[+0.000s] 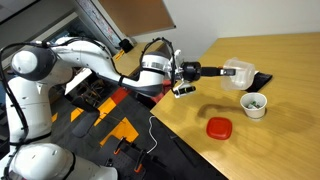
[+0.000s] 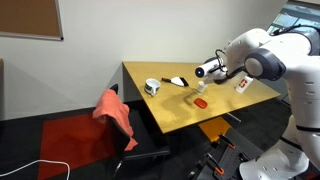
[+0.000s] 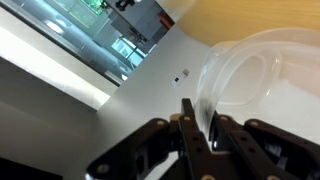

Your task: Pour the contents from the clear bowl into the white bowl

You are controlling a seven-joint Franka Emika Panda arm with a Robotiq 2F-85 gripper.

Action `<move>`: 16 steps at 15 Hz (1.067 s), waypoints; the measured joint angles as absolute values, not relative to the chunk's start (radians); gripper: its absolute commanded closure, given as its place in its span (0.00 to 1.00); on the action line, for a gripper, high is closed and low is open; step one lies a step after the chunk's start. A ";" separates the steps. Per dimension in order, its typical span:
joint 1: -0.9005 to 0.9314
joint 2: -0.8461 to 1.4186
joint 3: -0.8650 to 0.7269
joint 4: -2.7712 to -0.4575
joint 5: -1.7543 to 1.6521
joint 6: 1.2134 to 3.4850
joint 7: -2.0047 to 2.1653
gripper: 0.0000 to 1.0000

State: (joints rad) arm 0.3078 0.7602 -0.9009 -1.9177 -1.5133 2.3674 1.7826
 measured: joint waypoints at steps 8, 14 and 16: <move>-0.031 0.423 -0.445 -2.017 -1.694 2.407 1.850 0.97; -0.247 0.384 -0.271 -2.040 -1.685 2.678 1.773 0.97; -0.279 0.387 -0.257 -2.042 -1.660 2.766 1.709 0.97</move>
State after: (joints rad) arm -0.2794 0.3869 -0.2571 -2.0419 -1.6603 2.7656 1.7092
